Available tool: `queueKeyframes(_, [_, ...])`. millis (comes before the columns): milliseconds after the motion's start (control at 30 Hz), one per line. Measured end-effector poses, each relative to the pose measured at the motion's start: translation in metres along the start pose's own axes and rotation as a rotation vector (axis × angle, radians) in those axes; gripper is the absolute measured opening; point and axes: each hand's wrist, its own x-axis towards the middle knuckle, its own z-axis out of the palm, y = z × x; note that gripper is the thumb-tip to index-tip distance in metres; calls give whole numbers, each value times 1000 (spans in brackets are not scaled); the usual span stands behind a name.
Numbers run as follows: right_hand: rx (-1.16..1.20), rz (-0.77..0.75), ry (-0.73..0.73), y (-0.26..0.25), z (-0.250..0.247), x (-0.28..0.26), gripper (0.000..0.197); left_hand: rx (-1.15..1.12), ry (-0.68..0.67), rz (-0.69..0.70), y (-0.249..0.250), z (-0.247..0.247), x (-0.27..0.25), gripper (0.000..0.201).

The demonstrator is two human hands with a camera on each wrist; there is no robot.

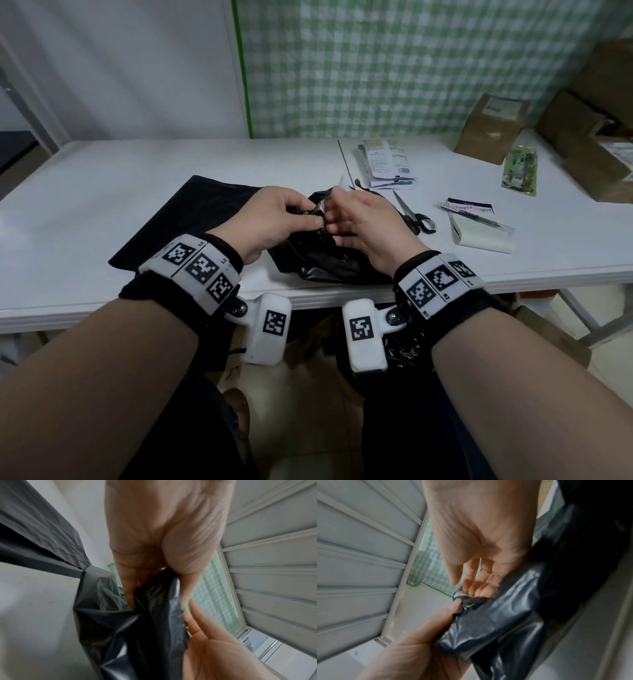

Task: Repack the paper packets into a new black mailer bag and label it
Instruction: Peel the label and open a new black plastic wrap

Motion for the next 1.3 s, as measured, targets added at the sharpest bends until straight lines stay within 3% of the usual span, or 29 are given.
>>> queueKeyframes(100, [-80,-76,2,-1,1,-3,8,-14,20,13,1,-2,0,7])
queueKeyframes(233, [-243,-141,54,-3,2,-2,13,52,32,47,4,-6,-1,10])
queueKeyframes(400, [-375,-187,93,-8,8,-2,12,350,56,161,11,-7,-3,12])
queueKeyframes(500, [-581,-249,139,-10,10,0,9,468,50,211,13,-7,-5,15])
queueKeyframes(667, [-770,-343,164,-14,13,-6,14,513,63,232,15,-7,-7,14])
queueKeyframes(767, [-722,-333,148,-13,14,-6,9,507,55,240,14,-7,-7,14])
queueKeyframes(967, [-399,-185,100,-12,12,-10,19,357,12,198,8,-9,-10,9])
queueKeyframes(1300, [-110,-94,11,-12,8,-16,18,93,-60,100,7,-10,-17,24])
